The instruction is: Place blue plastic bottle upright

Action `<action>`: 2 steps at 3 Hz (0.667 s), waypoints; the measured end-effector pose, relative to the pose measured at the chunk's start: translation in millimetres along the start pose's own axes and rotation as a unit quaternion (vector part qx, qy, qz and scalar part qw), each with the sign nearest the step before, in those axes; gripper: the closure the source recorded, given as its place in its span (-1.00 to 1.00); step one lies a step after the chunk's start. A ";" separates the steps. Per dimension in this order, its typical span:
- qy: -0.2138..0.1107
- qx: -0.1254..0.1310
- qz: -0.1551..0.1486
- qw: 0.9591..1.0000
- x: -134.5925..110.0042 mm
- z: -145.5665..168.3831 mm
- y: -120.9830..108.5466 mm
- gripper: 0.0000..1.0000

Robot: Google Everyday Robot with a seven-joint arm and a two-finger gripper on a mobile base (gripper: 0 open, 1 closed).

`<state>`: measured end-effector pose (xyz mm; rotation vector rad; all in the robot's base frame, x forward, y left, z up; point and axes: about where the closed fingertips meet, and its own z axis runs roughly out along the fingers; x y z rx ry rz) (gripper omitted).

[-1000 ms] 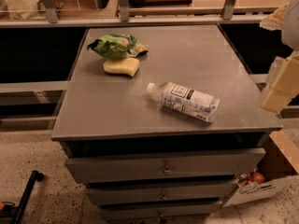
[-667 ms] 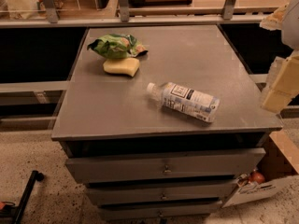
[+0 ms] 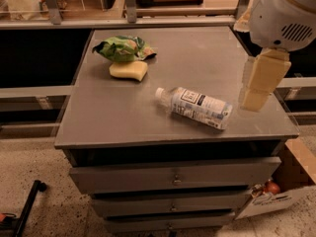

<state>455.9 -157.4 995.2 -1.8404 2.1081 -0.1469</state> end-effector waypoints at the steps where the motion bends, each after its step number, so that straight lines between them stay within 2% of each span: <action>1: 0.003 -0.019 -0.011 1.000 -29.9 24.6 -9.3 -1.00; 2: 0.020 -0.022 0.013 0.999 -44.7 58.8 -23.9 -1.00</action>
Offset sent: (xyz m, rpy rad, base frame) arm 0.0810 0.0653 -0.0785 -0.0480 0.0907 -0.1410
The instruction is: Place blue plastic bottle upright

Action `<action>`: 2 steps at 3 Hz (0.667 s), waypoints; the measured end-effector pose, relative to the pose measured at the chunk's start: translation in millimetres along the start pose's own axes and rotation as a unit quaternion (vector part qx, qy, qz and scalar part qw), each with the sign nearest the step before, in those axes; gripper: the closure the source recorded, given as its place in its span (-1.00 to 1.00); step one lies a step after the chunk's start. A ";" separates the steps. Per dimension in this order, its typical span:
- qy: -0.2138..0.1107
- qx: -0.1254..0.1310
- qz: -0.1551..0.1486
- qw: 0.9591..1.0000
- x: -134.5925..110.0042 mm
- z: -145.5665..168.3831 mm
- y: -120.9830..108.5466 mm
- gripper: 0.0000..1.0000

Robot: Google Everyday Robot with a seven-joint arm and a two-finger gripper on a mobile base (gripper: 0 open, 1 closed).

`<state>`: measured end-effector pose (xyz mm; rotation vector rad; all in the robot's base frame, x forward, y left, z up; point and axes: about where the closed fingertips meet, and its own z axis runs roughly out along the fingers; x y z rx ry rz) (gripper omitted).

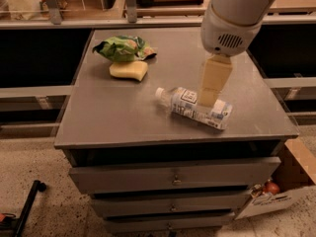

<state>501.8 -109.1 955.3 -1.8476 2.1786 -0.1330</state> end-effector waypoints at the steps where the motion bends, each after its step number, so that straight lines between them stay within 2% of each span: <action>1: 0.027 0.006 0.051 0.998 -0.4 38.0 -11.1 -1.00; 2: 0.054 -0.007 0.106 0.993 -0.4 71.5 -14.7 -1.00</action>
Offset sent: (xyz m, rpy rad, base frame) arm 0.0470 0.0112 -0.1045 -0.0669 0.1290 -0.3915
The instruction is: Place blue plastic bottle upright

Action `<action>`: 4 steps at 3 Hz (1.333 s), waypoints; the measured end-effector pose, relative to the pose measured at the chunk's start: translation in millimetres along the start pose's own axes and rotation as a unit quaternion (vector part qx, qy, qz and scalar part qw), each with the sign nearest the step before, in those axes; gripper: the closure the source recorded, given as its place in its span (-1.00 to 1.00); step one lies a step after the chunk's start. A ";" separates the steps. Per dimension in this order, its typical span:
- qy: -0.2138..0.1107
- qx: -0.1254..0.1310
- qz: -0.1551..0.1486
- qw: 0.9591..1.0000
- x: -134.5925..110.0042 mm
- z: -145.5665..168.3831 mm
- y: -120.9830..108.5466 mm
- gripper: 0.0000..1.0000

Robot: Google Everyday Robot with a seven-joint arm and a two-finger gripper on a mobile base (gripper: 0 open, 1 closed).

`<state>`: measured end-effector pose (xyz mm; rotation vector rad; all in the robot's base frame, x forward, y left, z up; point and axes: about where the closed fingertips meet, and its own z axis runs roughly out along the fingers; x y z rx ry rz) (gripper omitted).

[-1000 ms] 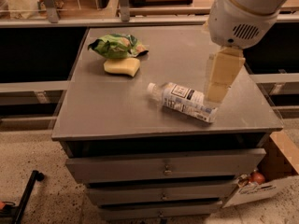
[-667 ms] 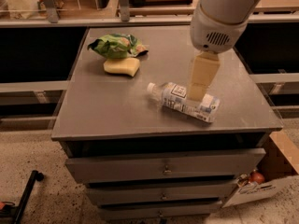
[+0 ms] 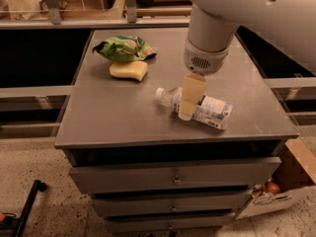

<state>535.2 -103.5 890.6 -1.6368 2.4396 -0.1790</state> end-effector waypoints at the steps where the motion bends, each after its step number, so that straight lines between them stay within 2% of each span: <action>1: 0.019 -0.027 0.033 0.999 -4.6 27.0 5.4 -1.00; 2: 0.028 -0.051 0.036 0.998 -14.9 46.2 16.9 -1.00; 3: 0.031 -0.073 0.037 0.996 -21.3 61.7 24.9 -0.65; 4: 0.033 -0.081 0.037 0.996 -29.9 69.4 29.3 -0.20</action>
Offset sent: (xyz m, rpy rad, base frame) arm -0.0033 0.0368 -0.0694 0.0065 0.1863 -0.0757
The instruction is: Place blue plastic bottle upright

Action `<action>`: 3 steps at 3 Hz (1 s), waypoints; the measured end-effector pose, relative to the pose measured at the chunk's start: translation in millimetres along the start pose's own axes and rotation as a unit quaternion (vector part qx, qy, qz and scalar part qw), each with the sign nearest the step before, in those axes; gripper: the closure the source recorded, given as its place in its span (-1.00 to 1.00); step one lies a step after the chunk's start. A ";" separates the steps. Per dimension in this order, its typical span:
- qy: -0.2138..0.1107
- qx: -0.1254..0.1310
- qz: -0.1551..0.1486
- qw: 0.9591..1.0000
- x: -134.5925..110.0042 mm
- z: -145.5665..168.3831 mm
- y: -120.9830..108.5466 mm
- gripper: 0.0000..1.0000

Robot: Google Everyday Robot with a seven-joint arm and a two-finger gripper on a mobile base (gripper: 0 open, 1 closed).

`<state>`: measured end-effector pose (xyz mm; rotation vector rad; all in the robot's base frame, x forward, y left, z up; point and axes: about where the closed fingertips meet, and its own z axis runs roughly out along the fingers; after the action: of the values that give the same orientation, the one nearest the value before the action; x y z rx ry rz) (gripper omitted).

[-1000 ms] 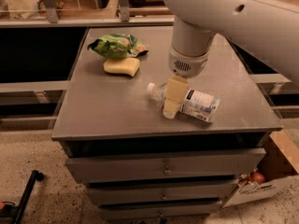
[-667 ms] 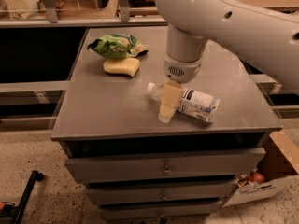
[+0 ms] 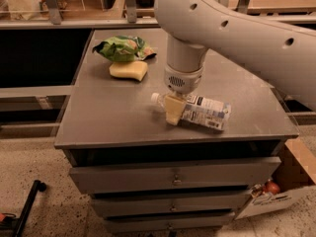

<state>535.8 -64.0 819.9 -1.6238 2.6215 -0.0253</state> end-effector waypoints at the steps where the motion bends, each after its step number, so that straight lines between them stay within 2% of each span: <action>1: -0.007 -0.005 -0.004 1.000 -4.4 1.3 -0.5 0.28; 2: -0.015 -0.001 -0.022 1.000 -2.4 -15.3 -5.0 0.74; 3: -0.035 0.020 -0.044 0.998 3.9 -49.6 -13.5 1.00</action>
Offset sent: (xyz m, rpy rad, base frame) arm 0.0064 -0.0071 0.0384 0.0320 -0.0258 0.1007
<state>543.2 -74.4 869.8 -1.6928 2.4814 -0.0245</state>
